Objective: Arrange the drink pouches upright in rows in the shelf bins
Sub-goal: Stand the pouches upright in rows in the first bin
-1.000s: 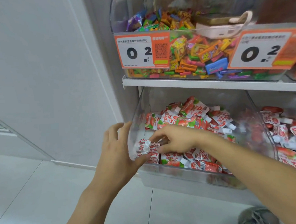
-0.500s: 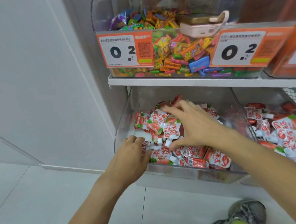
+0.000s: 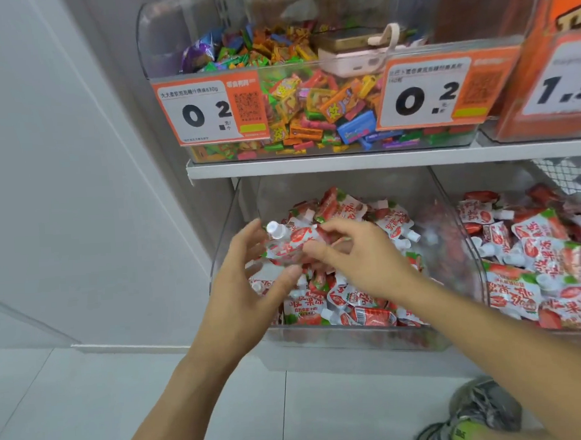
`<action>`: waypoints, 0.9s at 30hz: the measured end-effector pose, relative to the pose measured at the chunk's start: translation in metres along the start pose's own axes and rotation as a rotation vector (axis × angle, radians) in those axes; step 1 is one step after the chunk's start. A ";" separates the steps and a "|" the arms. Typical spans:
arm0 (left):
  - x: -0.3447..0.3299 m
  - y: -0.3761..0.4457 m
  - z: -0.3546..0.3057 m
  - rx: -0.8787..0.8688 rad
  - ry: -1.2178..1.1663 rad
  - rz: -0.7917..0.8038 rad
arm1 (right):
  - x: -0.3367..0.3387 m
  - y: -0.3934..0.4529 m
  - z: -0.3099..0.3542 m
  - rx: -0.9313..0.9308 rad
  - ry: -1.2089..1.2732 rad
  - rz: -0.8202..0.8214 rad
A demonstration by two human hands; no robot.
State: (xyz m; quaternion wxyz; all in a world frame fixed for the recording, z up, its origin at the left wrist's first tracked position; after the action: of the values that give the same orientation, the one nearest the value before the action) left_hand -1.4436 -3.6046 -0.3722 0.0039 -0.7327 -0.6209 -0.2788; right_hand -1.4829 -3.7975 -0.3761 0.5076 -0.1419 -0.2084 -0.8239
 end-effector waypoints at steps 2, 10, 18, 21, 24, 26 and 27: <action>0.002 0.004 -0.008 -0.047 -0.027 -0.065 | -0.017 -0.005 0.002 -0.052 0.142 0.158; 0.019 0.014 -0.001 -0.252 0.260 -0.107 | -0.029 0.021 0.026 0.329 -0.189 0.185; 0.040 -0.005 0.041 0.077 0.434 0.034 | -0.079 0.053 0.014 0.167 -0.454 0.335; 0.042 -0.005 0.047 0.051 0.404 0.001 | -0.084 0.063 0.011 0.131 -0.617 0.682; 0.041 -0.004 0.052 0.041 0.363 -0.037 | -0.071 0.080 0.024 0.165 -0.617 0.710; 0.041 -0.003 0.055 0.035 0.352 -0.051 | -0.070 0.097 0.032 0.242 -0.551 0.458; 0.041 -0.003 0.057 0.037 0.341 -0.057 | -0.074 0.106 0.032 0.279 -0.550 0.364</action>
State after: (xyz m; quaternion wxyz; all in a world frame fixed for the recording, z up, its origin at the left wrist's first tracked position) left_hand -1.4206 -3.5471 -0.4042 0.1147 -0.6565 -0.6368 -0.3877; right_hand -1.3545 -3.7668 -0.3597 0.5854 -0.3226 -0.4190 -0.6145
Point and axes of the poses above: each hand's wrist, its own y-axis towards the middle knuckle, its own x-axis out of the back of the hand, z = x × y, the point moved 1 cm from there along y, towards the middle knuckle, and after that the axes turned 13 degrees about -z, right-handed, at the moved point
